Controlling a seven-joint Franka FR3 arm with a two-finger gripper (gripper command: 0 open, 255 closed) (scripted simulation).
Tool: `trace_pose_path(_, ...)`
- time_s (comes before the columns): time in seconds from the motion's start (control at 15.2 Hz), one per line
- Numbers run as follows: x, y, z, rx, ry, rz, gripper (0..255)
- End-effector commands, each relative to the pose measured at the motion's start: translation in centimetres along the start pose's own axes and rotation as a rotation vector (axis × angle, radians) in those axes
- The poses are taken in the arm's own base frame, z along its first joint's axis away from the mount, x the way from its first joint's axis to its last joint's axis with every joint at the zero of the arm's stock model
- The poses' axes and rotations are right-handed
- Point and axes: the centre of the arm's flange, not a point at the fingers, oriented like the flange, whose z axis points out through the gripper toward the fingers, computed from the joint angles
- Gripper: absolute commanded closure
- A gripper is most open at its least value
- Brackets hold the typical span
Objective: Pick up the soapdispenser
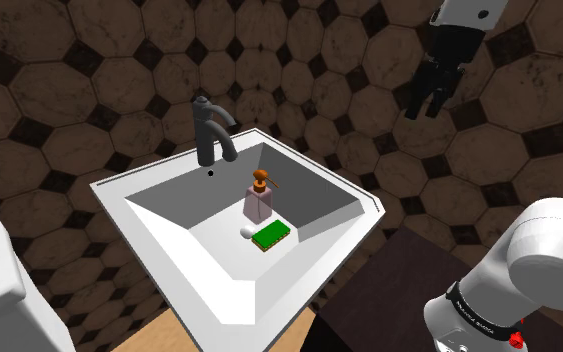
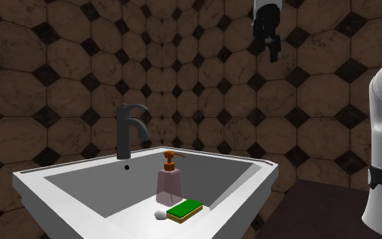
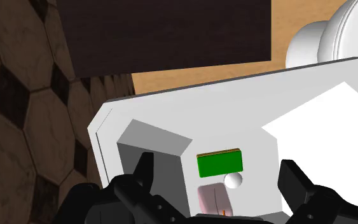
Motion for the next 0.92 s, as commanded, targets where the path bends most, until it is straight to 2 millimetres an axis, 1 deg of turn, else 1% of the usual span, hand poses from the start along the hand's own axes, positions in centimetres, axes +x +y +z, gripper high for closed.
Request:
trace_pose_path(0.0, 0.0, 0.0, 0.0, 0.000, 0.000, 0.000, 0)
trace_pose_path(0.86, 12.7, -2.5, 11.1, 0.041, -0.002, 0.018, 0)
